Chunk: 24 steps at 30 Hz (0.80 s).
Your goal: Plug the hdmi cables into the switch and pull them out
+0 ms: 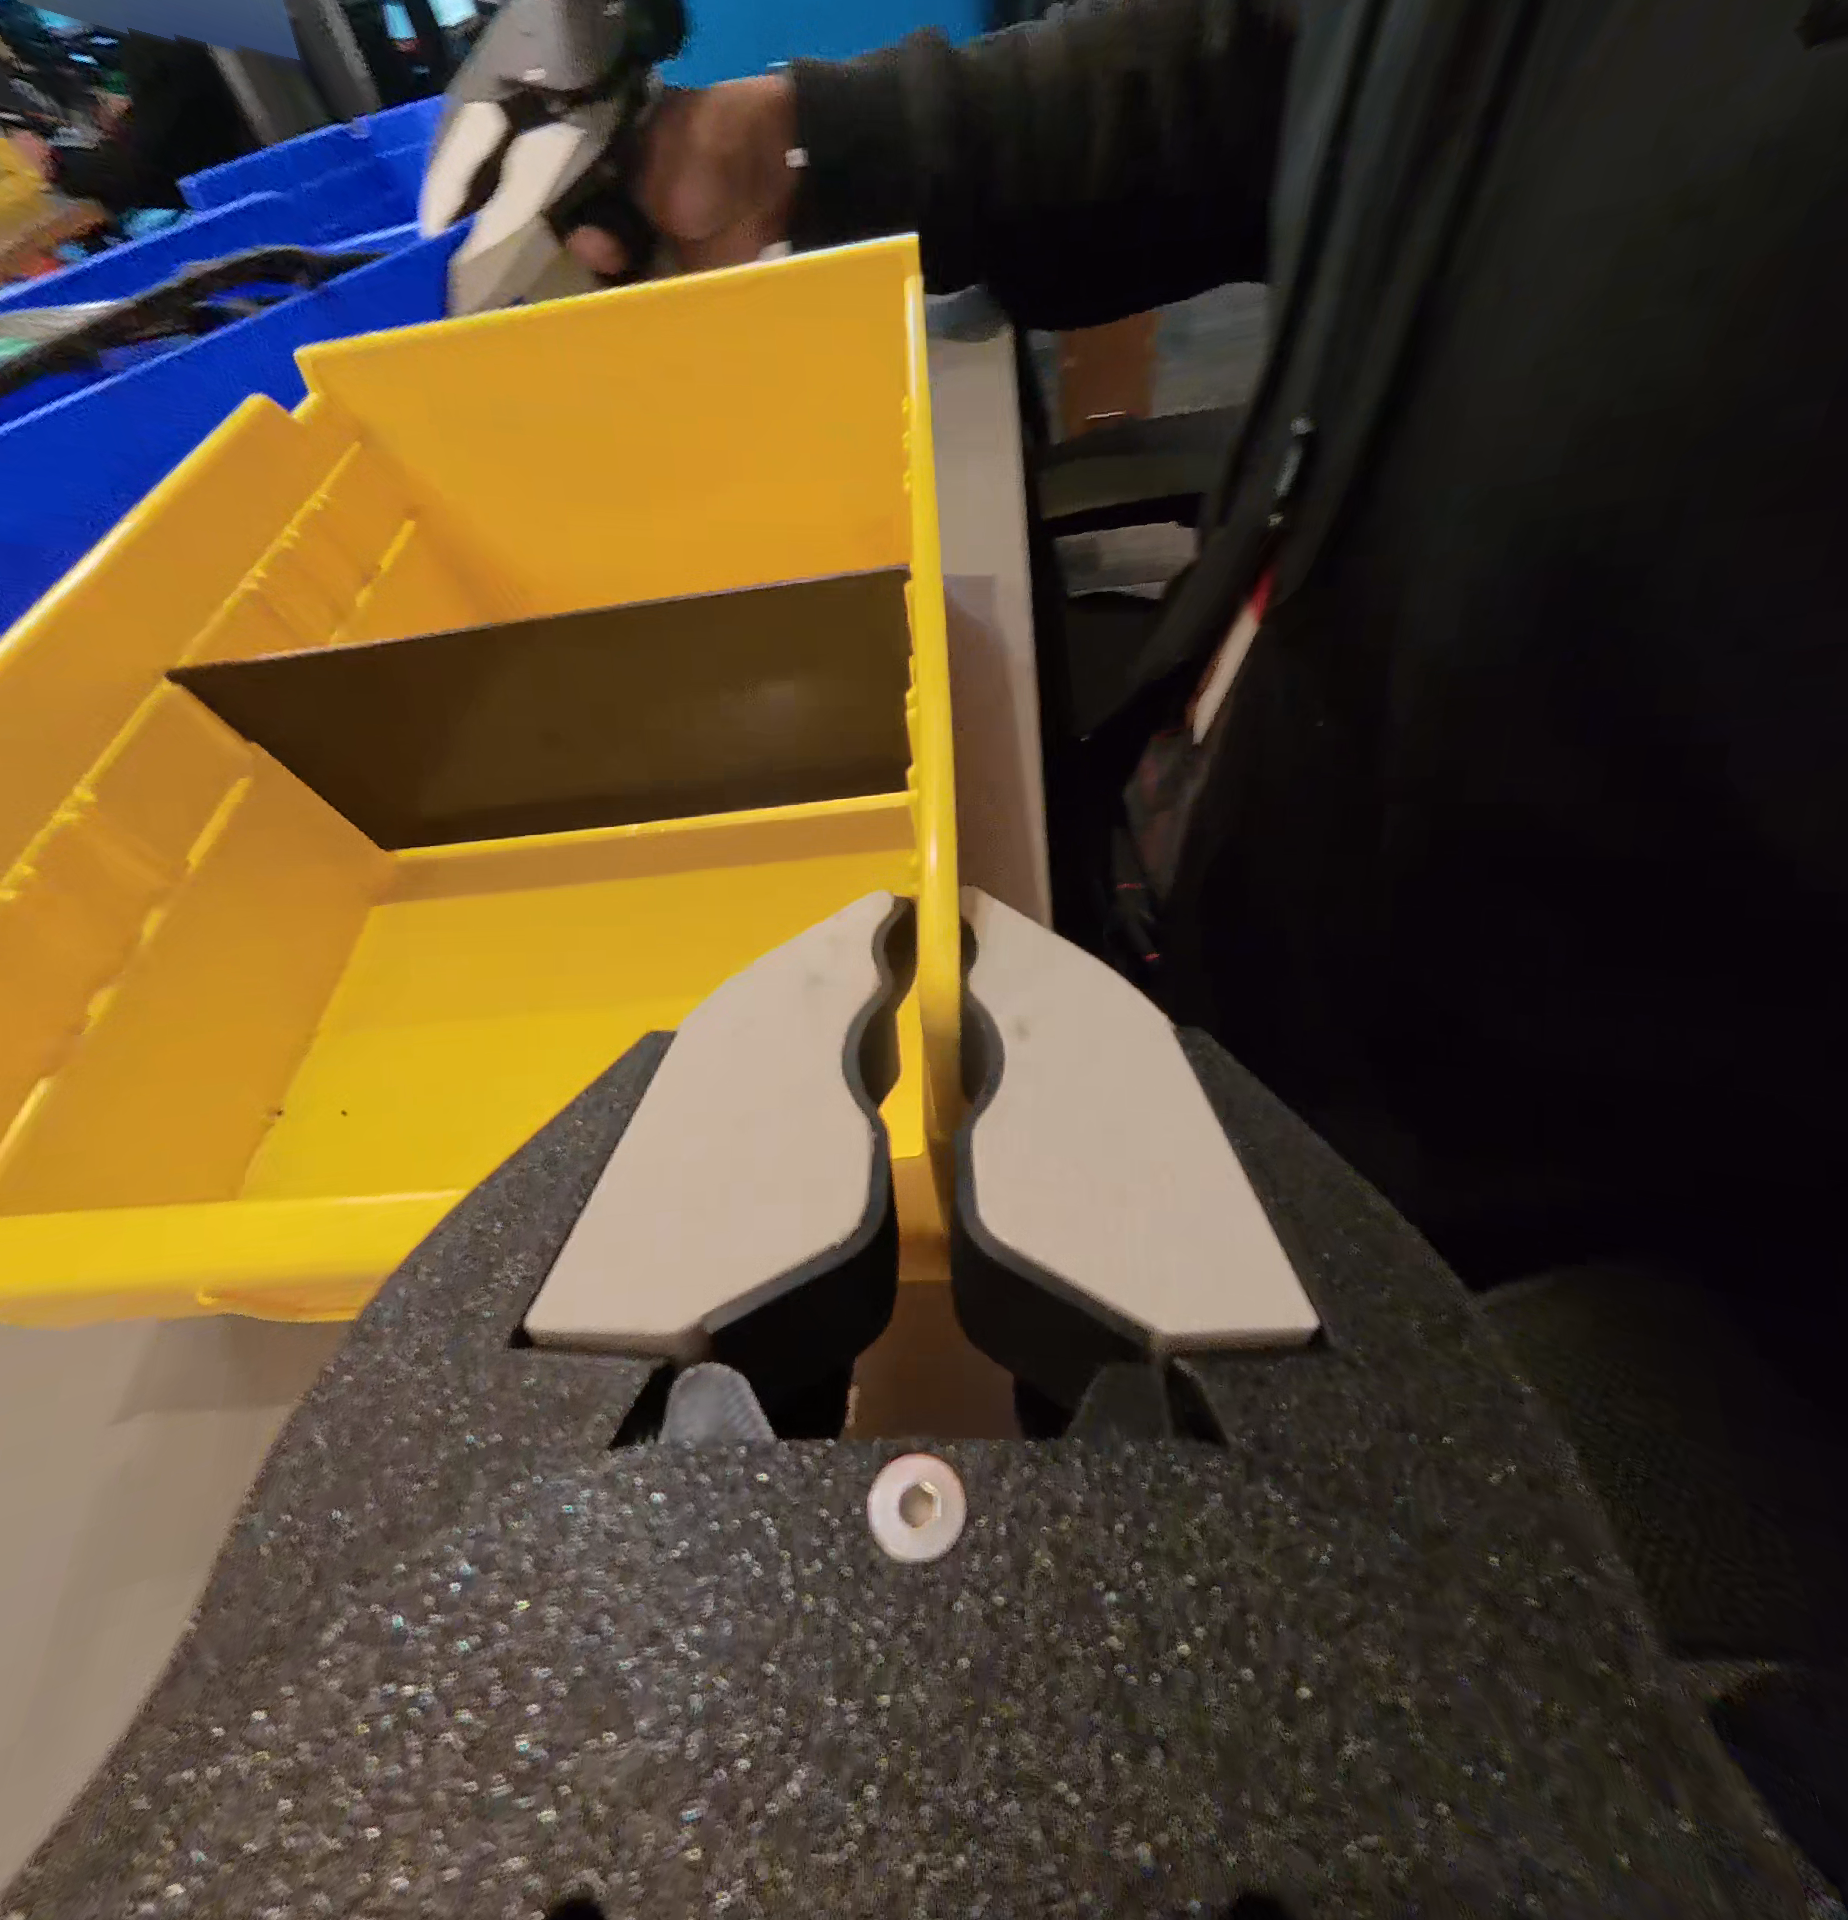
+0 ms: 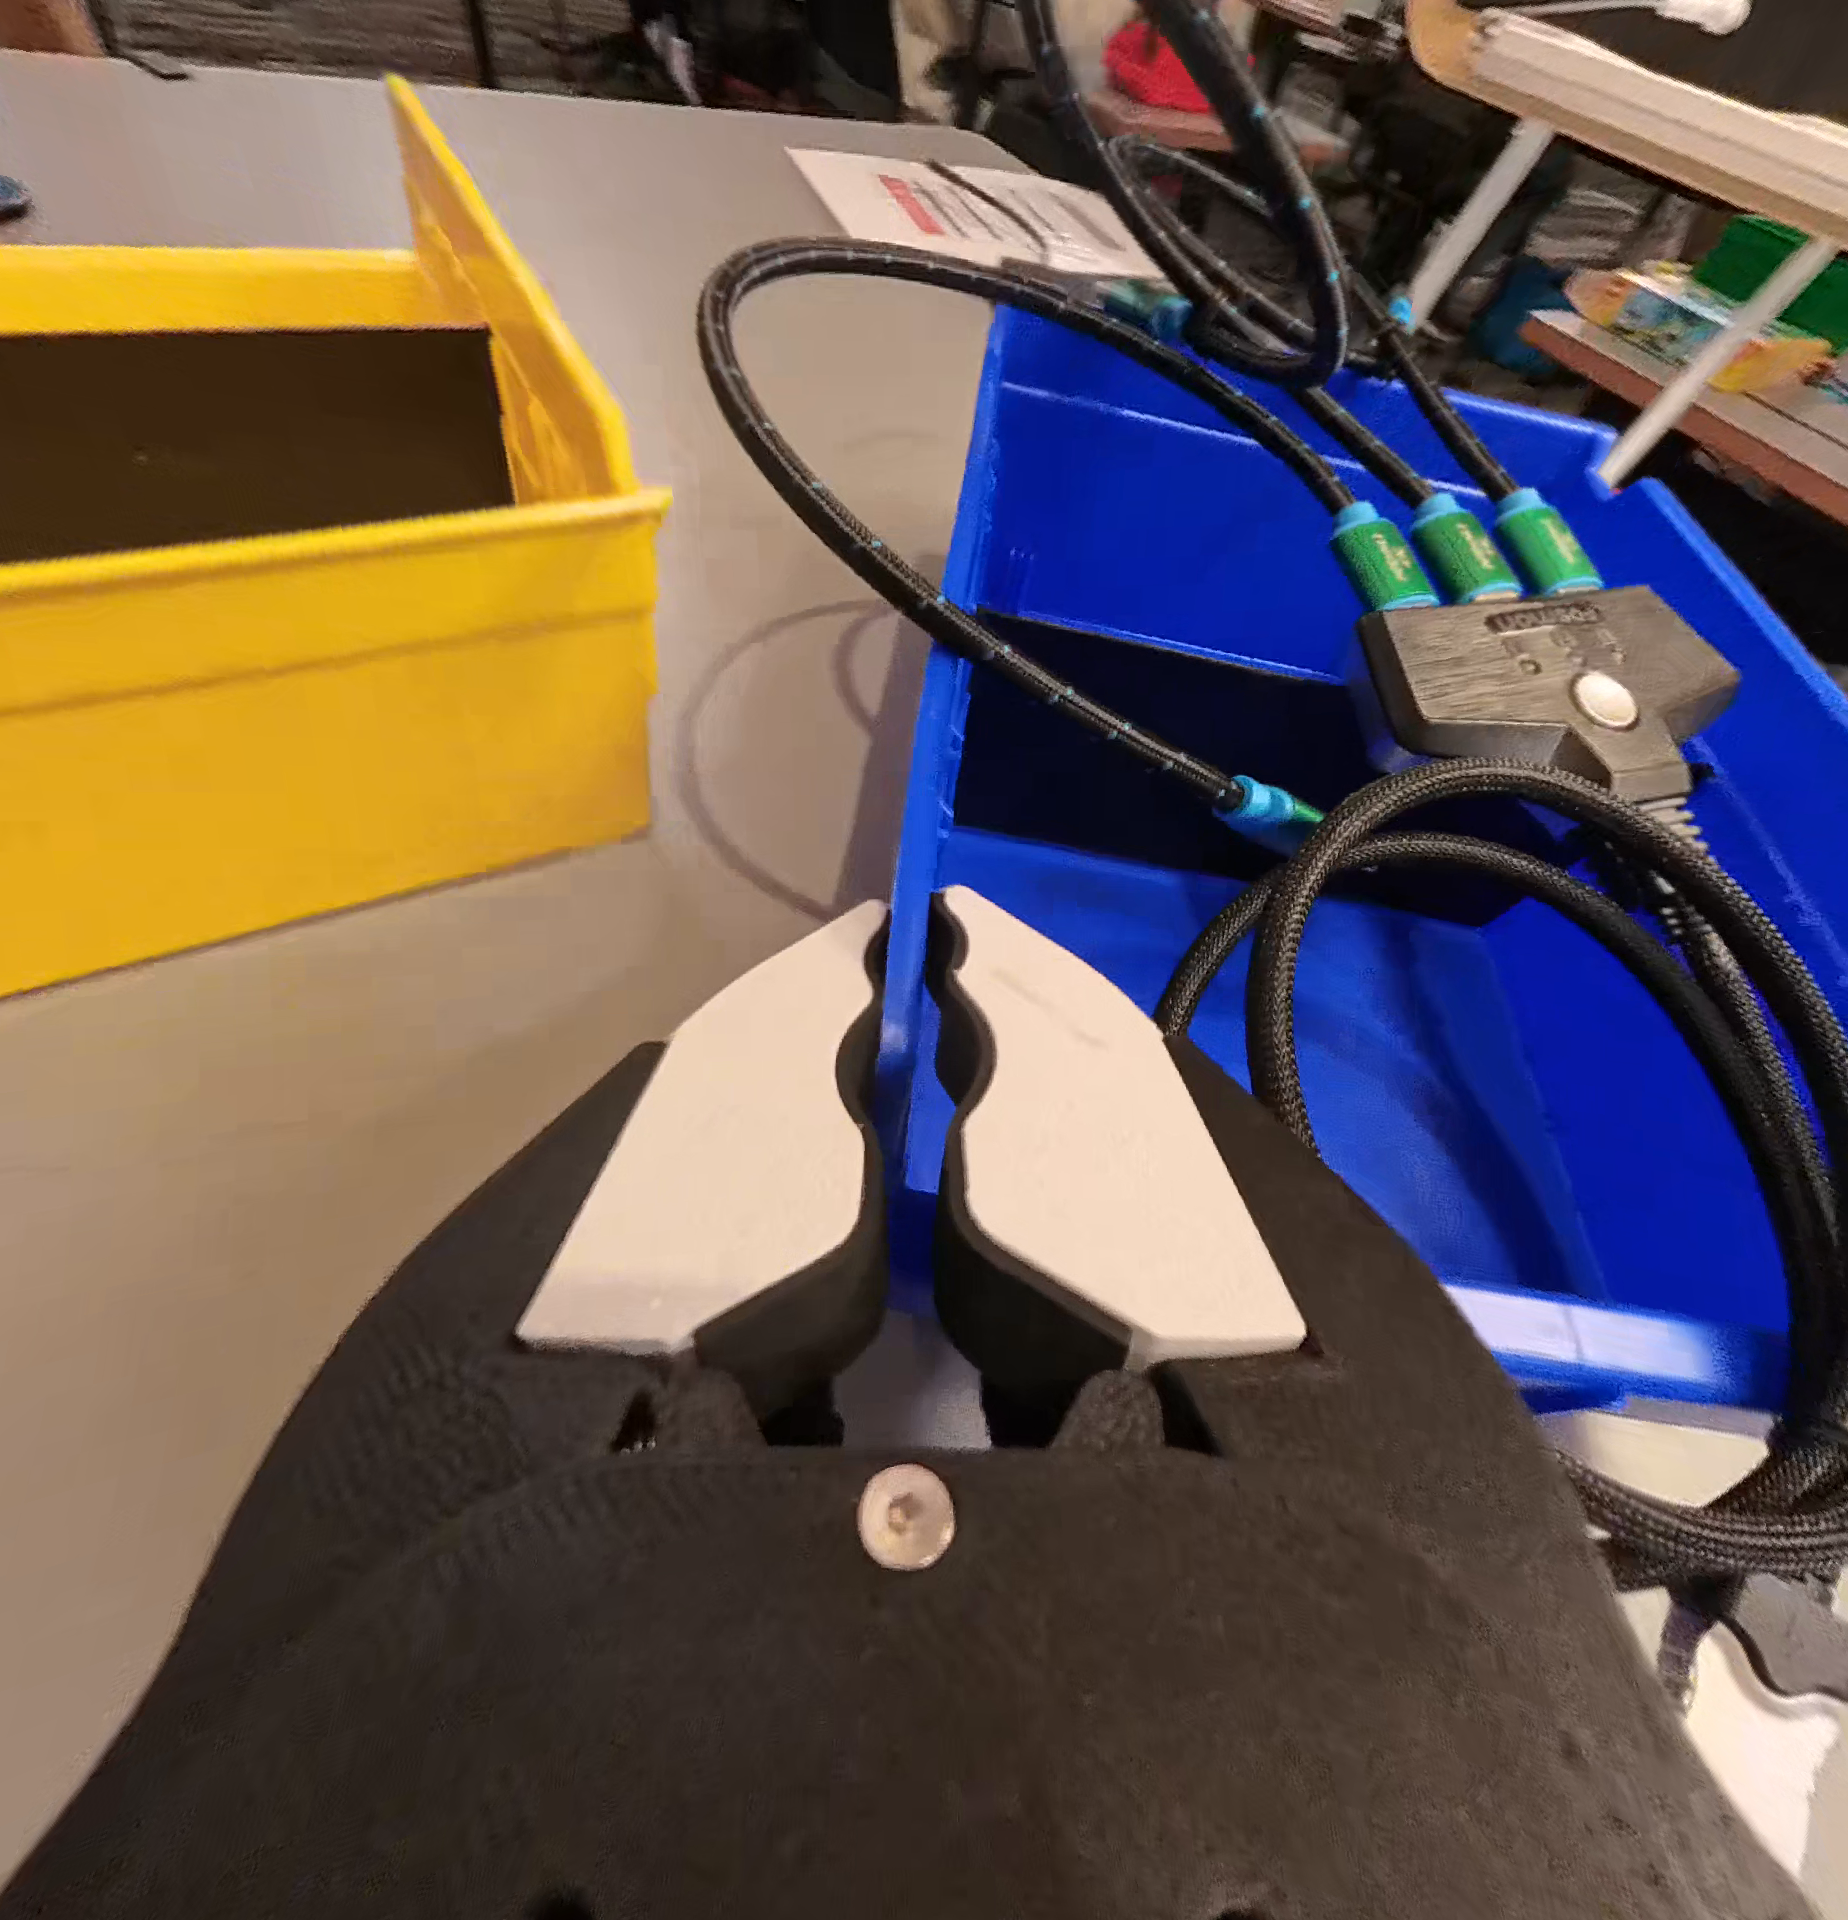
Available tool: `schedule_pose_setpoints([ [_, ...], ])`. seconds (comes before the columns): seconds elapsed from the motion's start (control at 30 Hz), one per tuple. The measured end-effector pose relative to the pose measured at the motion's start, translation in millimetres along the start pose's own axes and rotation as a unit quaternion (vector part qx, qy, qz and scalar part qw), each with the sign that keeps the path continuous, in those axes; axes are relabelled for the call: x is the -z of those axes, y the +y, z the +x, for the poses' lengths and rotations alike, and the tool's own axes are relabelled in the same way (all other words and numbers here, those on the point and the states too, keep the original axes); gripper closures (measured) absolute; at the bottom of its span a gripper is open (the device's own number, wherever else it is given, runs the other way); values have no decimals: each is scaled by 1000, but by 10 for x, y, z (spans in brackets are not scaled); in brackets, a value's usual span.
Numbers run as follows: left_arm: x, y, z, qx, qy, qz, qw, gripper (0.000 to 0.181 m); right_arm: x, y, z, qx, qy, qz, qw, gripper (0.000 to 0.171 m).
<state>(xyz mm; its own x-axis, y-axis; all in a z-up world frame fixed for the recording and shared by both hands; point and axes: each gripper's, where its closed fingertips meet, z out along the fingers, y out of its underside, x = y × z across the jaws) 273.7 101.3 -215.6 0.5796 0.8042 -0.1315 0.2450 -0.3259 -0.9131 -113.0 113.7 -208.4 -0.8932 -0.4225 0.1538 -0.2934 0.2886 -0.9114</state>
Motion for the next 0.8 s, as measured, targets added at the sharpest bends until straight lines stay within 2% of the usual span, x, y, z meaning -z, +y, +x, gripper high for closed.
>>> schedule_pose_setpoints([
  [0.1, -98, -58, 108, 5, 42, 7, 999, 177, -155, -79, -78, 16, -49, 11, 999, 168],
  [0.27, -333, -177, 205, -4, 67, 20, 998, 177, -513, -251, -235, 42, -106, 19, 993, 168],
  [0.57, -782, -369, 179, -5, 30, 22, 999, 177, -1168, -558, -424, 78, -181, 12, 980, 167],
  [0.67, -797, -371, 160, 5, 18, 26, 999, 175, -1145, -727, -384, 93, -172, 0, 981, 157],
  [0.8, -540, -437, 199, 10, 37, 60, 997, 160, -760, -1231, -79, 30, -120, 32, 992, 148],
])
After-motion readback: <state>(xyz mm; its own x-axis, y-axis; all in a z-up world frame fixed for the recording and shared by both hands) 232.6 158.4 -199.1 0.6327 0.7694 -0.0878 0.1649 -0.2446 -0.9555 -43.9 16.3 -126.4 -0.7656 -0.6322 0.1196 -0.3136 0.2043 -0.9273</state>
